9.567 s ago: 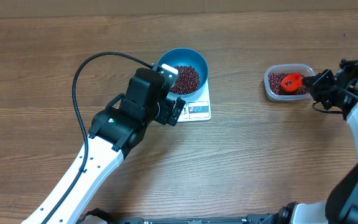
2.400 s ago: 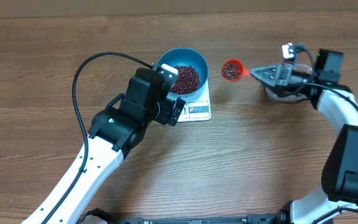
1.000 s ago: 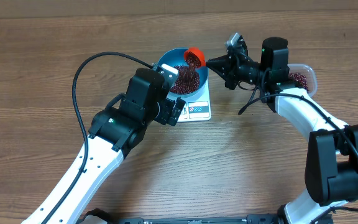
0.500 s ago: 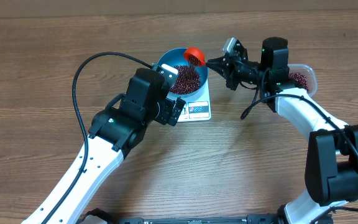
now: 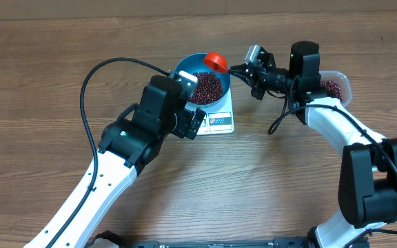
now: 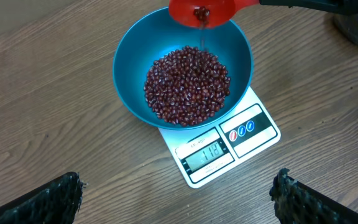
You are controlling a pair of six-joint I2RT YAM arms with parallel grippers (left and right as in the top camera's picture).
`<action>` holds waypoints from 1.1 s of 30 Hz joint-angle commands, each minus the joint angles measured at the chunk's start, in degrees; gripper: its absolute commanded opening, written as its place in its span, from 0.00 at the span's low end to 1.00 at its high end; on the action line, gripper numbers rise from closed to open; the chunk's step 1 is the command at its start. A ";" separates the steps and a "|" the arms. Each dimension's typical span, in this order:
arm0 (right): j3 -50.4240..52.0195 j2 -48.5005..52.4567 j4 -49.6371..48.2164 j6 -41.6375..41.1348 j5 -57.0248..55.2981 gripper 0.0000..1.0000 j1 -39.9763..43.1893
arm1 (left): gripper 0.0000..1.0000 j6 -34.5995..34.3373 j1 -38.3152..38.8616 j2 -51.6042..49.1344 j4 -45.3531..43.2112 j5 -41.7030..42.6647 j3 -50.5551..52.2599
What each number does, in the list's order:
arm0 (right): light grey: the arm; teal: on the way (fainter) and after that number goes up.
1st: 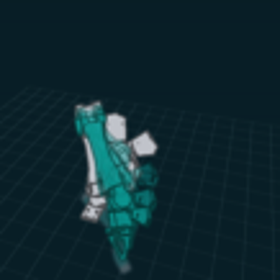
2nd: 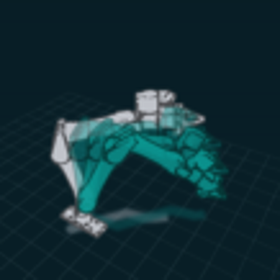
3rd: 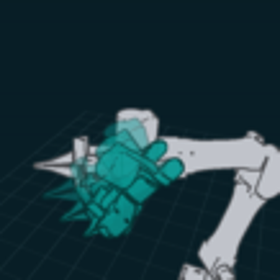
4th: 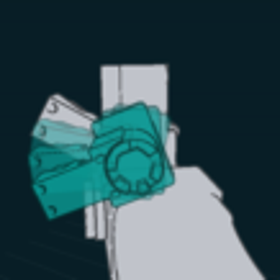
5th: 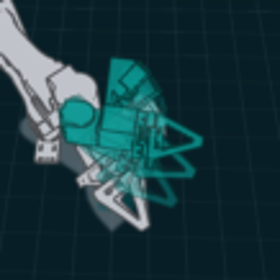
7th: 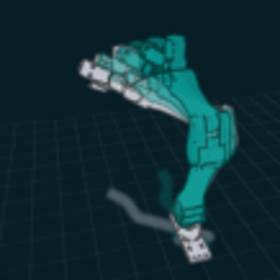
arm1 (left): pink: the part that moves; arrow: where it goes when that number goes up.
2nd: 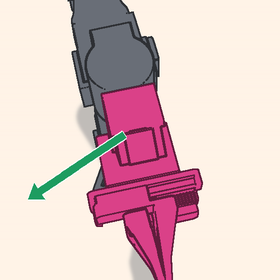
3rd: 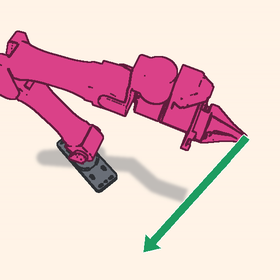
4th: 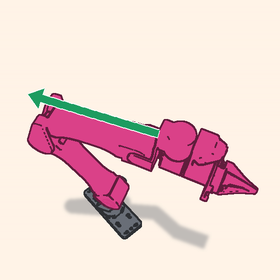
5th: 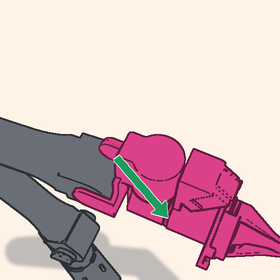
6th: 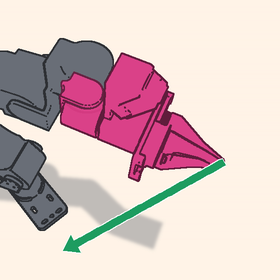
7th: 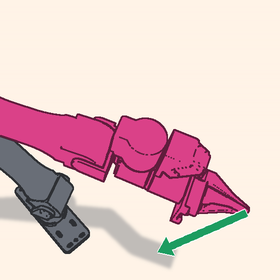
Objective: Scoop item into bowl and weigh 150g on scale
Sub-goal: 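Tilt the red scoop further to empty beans into the teal bowl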
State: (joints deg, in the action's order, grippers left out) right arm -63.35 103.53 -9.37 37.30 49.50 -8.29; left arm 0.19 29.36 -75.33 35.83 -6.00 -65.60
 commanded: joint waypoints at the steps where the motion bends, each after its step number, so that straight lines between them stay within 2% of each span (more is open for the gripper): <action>1: -0.37 0.15 -0.17 0.52 0.07 0.04 -0.02 | 0.99 0.48 -0.11 1.09 -0.04 0.50 -0.13; 9: -0.37 0.15 -0.63 0.76 0.04 0.04 0.00 | 1.00 0.48 -0.11 1.09 -0.04 0.50 -0.13; 19: -0.37 0.15 -5.79 2.05 0.26 0.04 0.00 | 1.00 0.48 -0.11 1.09 -0.04 0.50 -0.13; 29: -0.37 -4.15 -5.22 -10.16 0.26 0.04 1.27 | 1.00 0.48 -0.11 1.09 -0.04 0.50 -0.13; 33: -0.37 -9.18 -2.16 -10.93 -0.39 0.04 2.78 | 1.00 0.48 -0.11 1.09 -0.04 0.50 -0.13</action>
State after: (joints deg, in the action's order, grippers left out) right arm -63.35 100.55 -12.64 29.34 49.45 -6.98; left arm 0.19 29.36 -75.33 35.83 -6.00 -65.60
